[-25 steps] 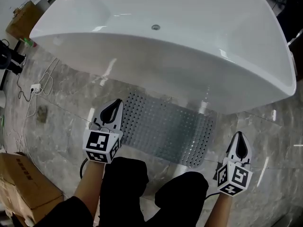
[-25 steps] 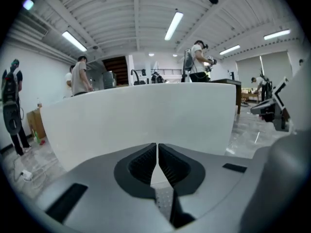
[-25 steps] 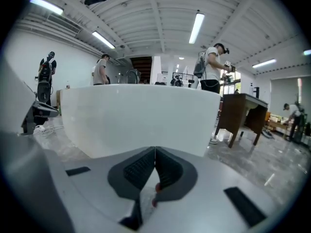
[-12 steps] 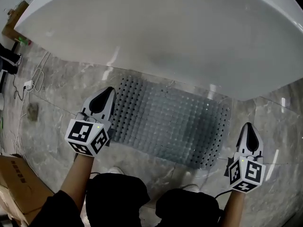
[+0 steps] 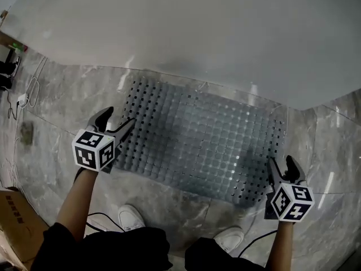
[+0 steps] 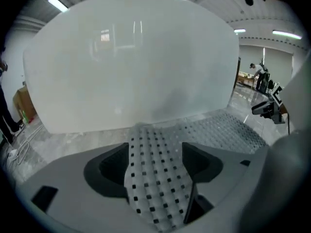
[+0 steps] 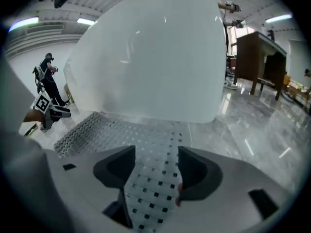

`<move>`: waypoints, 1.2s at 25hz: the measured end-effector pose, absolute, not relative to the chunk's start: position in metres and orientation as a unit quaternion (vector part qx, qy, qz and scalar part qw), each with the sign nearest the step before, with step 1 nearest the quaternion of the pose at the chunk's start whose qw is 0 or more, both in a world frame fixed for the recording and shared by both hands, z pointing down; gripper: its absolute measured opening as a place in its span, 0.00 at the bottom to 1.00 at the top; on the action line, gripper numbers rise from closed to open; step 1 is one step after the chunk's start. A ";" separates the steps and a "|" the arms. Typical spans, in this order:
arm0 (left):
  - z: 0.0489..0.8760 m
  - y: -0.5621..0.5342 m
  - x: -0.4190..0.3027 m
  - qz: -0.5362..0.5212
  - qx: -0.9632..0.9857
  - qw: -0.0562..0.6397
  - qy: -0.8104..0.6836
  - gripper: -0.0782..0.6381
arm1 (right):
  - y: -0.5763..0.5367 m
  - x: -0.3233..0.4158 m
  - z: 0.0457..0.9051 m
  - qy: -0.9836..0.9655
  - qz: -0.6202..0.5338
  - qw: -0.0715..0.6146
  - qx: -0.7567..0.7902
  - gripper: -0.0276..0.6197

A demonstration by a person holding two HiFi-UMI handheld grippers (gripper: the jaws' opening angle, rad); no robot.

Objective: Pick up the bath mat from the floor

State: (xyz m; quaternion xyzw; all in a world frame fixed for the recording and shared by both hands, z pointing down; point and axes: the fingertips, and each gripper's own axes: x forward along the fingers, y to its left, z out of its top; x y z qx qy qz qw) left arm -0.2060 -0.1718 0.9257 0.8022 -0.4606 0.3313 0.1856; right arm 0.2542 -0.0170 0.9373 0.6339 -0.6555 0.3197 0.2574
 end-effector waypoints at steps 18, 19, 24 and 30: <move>1.080 -0.144 -0.252 0.472 0.739 0.317 -0.361 0.69 | 0.023 0.281 1.069 -0.545 0.491 0.372 0.569 0.56; 1.080 -0.144 -0.252 0.470 0.741 0.316 -0.361 0.69 | 0.024 0.281 1.069 -0.544 0.492 0.374 0.568 0.56; 1.079 -0.144 -0.250 0.476 0.736 0.312 -0.366 0.69 | 0.021 0.278 1.069 -0.540 0.485 0.392 0.565 0.56; 1.079 -0.142 -0.246 0.482 0.733 0.312 -0.366 0.67 | 0.019 0.273 1.068 -0.539 0.476 0.406 0.563 0.53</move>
